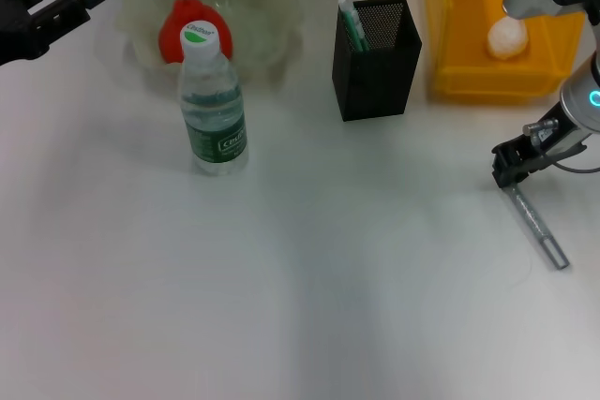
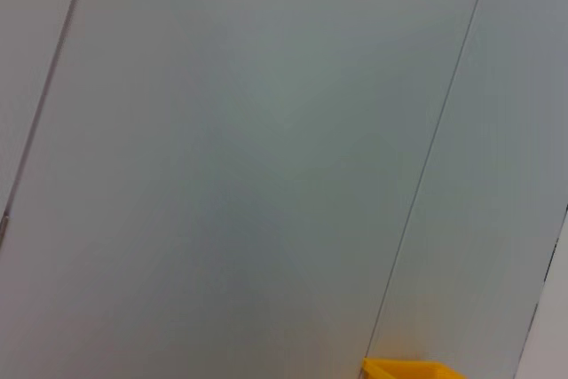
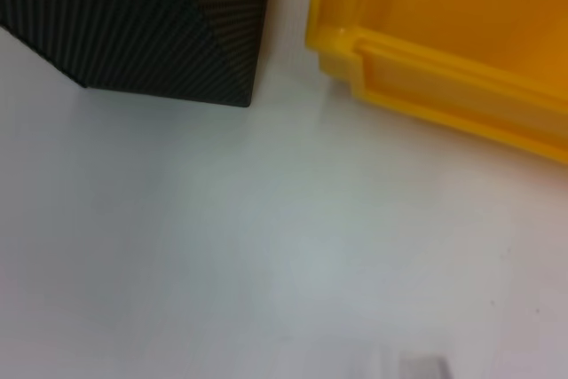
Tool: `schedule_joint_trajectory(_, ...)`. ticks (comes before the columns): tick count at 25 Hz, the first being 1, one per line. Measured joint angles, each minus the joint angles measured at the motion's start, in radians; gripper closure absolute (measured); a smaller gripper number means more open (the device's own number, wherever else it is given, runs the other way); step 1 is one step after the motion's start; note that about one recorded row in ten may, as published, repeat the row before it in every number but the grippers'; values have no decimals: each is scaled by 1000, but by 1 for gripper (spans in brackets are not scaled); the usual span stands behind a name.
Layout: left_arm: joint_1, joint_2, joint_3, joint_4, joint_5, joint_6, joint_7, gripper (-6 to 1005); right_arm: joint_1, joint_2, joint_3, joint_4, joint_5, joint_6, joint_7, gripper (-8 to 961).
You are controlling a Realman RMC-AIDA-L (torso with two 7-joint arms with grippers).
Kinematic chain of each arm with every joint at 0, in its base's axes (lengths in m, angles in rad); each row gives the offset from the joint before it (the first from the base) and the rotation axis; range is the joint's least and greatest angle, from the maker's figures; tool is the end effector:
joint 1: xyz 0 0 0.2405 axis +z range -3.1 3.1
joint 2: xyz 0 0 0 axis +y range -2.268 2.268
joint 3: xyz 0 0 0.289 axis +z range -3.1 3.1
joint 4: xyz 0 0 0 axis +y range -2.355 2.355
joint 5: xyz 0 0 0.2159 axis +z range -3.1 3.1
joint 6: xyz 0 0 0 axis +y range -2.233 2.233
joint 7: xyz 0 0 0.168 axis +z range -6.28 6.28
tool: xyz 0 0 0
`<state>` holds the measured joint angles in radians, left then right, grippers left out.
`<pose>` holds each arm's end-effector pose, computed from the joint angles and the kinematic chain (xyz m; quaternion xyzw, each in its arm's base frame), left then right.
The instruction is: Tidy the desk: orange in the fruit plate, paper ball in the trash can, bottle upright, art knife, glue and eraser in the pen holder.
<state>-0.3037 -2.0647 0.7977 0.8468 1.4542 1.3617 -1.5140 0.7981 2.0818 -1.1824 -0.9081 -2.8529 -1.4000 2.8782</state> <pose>-0.3038 0.3651 0.0520 -0.8163 -0.2849 -0.3874 0.3200 0.2653 0.4238 -0.0422 -0.7834 0.5302 -0.2097 0.2475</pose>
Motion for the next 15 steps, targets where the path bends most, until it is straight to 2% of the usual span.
schedule_joint_trajectory(4,0,0,-2,0,0,0,0,303,-14,-2,31,-26,27,-11,-45,815)
schedule_joint_trajectory(7,2,0,-10,2,0,2,-2,303,-66,-5,131,-124,151,-50,-141,816)
schedule_joint_trajectory(9,3,0,-14,2,0,2,-2,303,-103,-18,249,-163,309,-85,-236,817)
schedule_joint_trajectory(11,4,0,-20,1,0,2,-2,303,-129,-40,358,-144,482,-100,-331,818)
schedule_joint_trajectory(12,3,0,-27,0,0,2,-2,303,-148,-64,448,-64,680,-88,-448,818)
schedule_joint_trajectory(13,3,0,-27,0,0,2,-2,303,-148,-64,448,-64,680,-88,-448,818)
schedule_joint_trajectory(15,0,0,-30,0,0,0,-1,303,-156,-80,516,60,886,-46,-610,819)
